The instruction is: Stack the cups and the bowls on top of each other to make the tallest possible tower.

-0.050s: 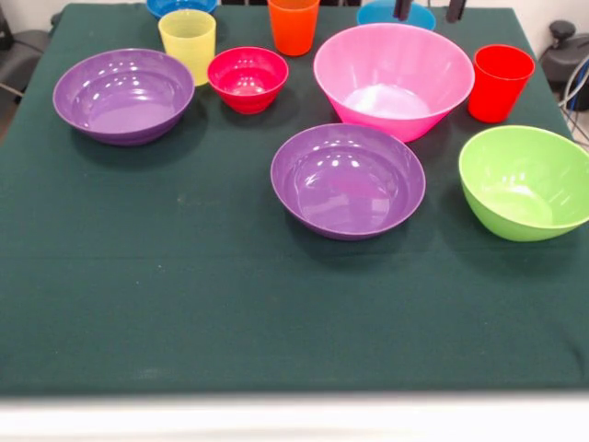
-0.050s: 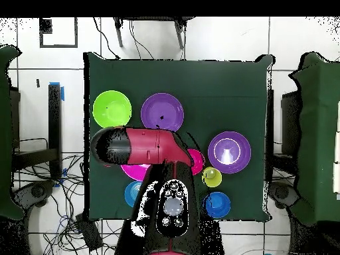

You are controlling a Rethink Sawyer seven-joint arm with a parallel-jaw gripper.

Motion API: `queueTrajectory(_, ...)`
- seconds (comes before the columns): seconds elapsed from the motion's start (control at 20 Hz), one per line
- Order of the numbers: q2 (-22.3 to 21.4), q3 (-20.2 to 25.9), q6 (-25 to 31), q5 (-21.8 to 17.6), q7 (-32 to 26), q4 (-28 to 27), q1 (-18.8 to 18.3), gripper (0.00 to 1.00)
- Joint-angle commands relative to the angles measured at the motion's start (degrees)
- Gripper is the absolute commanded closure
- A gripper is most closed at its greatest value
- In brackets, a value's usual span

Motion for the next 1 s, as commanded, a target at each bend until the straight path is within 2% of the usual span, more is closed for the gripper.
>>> queueTrajectory(0.05,3.88,1.31,-1.22,-3.56,5.64,-0.28,0.68,0.0)
queueTrajectory(0.75,5.92,-0.53,-5.33,-5.27,4.42,-0.45,1.67,0.0)
queueTrajectory(1.0,6.46,-0.83,-4.97,-5.62,4.17,-1.28,1.94,0.0)
